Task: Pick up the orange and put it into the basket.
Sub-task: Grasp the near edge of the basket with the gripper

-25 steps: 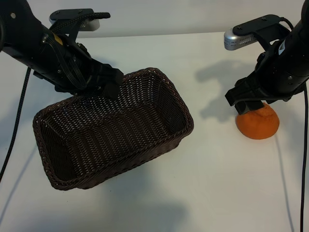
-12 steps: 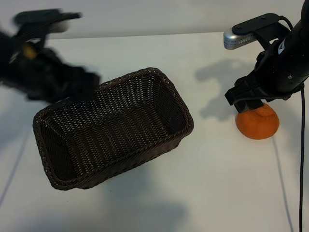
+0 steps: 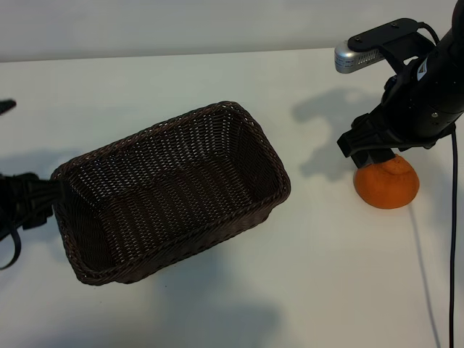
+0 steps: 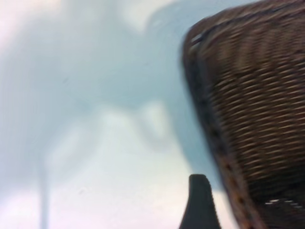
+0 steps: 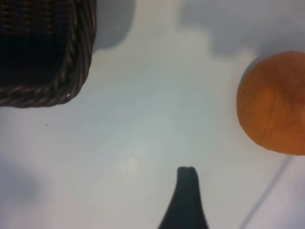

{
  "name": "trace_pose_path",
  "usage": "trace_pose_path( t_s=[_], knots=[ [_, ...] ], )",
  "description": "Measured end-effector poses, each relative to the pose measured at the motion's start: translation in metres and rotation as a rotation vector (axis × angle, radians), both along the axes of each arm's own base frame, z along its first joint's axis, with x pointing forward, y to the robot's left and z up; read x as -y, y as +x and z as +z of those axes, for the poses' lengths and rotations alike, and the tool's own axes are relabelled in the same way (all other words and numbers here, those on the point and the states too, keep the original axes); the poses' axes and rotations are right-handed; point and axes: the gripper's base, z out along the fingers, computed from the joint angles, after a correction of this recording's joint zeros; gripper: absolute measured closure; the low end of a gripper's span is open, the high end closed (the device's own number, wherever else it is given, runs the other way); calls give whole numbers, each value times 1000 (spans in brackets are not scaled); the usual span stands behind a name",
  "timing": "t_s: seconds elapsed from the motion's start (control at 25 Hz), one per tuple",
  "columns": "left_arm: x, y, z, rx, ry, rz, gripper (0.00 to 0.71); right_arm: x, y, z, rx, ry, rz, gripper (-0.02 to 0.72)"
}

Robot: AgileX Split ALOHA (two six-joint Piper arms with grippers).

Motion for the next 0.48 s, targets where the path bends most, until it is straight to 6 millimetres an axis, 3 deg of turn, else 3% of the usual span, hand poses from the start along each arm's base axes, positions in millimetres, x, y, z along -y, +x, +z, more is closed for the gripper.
trace_pose_path(
  t_s=[0.48],
  knots=[
    [12,27,-46,-72,-34,125,152,0,0,0,0,0,8,132]
  ],
)
